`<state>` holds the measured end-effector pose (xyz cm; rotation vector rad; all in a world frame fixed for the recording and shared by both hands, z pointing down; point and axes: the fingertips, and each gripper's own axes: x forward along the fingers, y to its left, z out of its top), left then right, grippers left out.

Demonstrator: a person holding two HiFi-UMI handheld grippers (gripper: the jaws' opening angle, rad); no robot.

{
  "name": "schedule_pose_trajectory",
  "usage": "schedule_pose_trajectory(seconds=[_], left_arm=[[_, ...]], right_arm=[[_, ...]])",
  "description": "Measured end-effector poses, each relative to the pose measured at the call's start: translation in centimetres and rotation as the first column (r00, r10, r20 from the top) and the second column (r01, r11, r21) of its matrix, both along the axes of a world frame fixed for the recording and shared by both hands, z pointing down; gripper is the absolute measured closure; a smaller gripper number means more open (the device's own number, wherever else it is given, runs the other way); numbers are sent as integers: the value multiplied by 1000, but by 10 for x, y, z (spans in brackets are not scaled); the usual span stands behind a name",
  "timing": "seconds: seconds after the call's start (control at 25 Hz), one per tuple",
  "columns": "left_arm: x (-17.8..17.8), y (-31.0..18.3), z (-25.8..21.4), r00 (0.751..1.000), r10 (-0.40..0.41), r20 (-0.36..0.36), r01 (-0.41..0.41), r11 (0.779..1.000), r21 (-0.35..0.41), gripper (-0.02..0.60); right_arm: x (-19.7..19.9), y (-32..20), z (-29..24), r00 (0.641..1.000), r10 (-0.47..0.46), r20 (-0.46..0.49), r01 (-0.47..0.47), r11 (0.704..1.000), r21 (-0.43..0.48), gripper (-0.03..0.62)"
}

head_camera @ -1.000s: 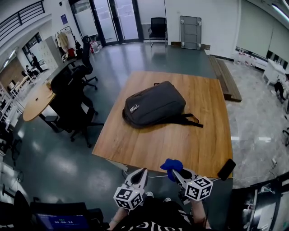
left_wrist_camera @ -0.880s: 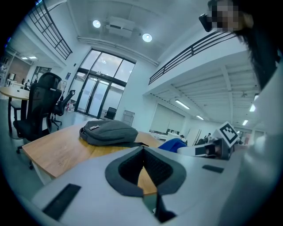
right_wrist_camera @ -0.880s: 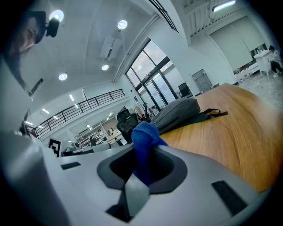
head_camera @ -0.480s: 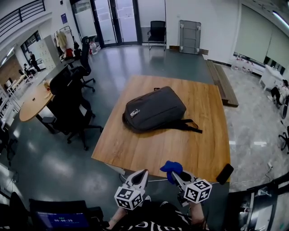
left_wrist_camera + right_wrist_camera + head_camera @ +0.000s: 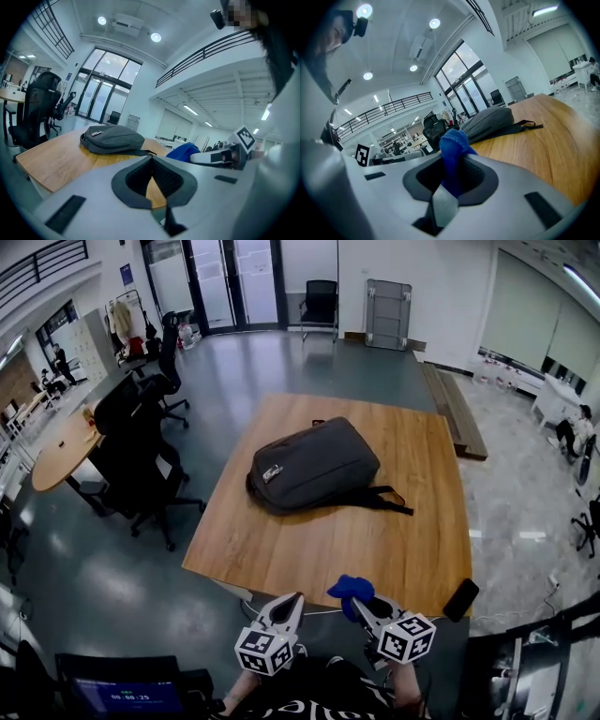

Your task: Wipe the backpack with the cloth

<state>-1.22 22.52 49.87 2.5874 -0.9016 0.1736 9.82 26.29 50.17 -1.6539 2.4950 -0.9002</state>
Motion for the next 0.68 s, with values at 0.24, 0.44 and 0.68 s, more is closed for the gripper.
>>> schedule_pose_trajectory(seconds=[0.24, 0.44, 0.68], left_arm=[[4, 1, 0, 1000, 8, 3, -8, 1000, -1, 581], [0, -4, 0, 1000, -8, 8, 8, 1000, 4, 581], [0, -6, 1, 1000, -10, 9, 10, 1000, 5, 581]], right_arm=[[4, 1, 2, 1000, 3, 1, -3, 1000, -10, 528], [1, -3, 2, 1000, -9, 0, 9, 1000, -8, 528], [1, -6, 3, 1000, -12, 1, 12, 1000, -7, 528]])
